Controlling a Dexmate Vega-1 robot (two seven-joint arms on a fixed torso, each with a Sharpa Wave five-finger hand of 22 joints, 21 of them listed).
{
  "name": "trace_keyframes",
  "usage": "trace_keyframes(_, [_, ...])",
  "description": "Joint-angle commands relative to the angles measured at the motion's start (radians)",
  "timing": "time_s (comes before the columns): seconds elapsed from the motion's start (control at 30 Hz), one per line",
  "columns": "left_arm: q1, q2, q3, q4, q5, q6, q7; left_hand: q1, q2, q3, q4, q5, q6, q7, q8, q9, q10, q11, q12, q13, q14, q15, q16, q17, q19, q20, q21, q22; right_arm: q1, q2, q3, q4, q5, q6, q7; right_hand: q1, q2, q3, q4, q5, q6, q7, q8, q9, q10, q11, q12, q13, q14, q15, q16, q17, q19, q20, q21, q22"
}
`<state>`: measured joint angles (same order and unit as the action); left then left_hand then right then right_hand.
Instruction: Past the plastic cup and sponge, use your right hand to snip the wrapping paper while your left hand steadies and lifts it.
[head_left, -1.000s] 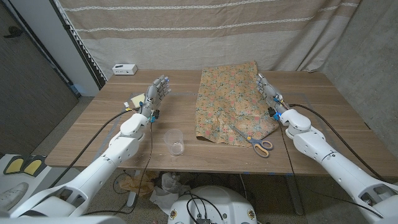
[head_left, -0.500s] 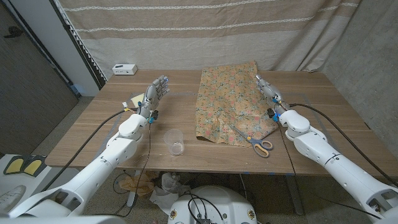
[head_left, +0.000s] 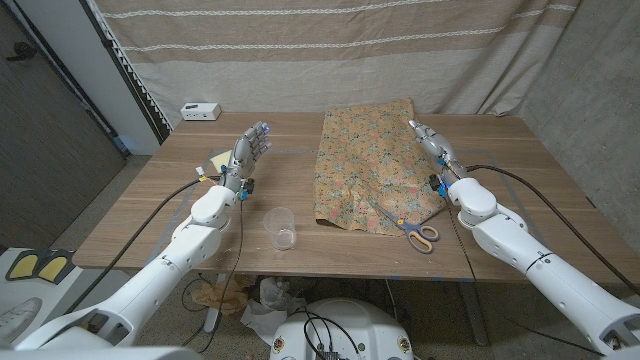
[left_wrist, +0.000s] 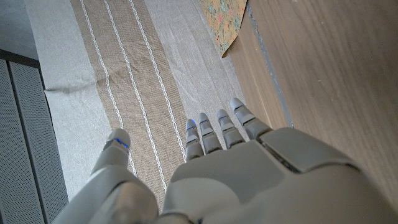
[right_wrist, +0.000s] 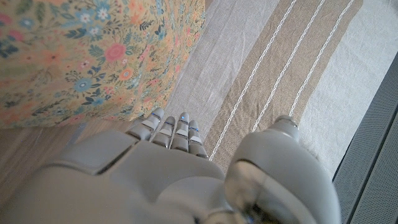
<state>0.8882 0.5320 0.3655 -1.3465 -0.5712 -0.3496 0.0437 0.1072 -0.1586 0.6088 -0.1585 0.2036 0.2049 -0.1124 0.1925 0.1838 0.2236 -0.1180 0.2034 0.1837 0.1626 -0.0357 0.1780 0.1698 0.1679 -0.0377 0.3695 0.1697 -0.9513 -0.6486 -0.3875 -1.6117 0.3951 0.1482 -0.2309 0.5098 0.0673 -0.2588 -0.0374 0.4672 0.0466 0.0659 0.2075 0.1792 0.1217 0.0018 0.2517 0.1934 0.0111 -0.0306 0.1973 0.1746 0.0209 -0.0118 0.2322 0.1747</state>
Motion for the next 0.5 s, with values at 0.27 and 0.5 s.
trace_keyframes(0.27, [0.026, -0.008, 0.004, -0.029, 0.024, 0.0, 0.048, 0.011, -0.002, -0.008, -0.001, 0.007, 0.006, 0.002, 0.004, 0.005, 0.006, -0.002, 0.0, 0.004, 0.005, -0.105, 0.006, 0.003, 0.013, -0.045, -0.007, 0.003, -0.081, -0.048, 0.029, -0.119, -0.06, -0.054, -0.07, 0.051, 0.002, 0.007, -0.028, 0.015, 0.018, 0.007, 0.009, 0.006, 0.029, 0.004, 0.012, 0.003, 0.03, -0.038, 0.002, 0.003, 0.026, 0.017, -0.003, 0.003])
trace_keyframes(0.5, [0.008, -0.027, 0.017, 0.008, 0.026, -0.011, 0.033, 0.011, -0.002, -0.01, -0.001, 0.007, 0.008, 0.001, 0.005, 0.005, 0.005, -0.002, -0.001, 0.004, 0.014, -0.106, 0.009, 0.003, 0.015, -0.046, -0.01, 0.003, -0.099, -0.063, 0.031, -0.151, -0.09, -0.089, -0.092, 0.085, 0.007, 0.018, -0.046, 0.025, 0.023, 0.007, 0.009, 0.006, 0.037, 0.003, 0.014, 0.003, 0.038, -0.039, 0.0, 0.003, 0.034, 0.02, -0.006, 0.003])
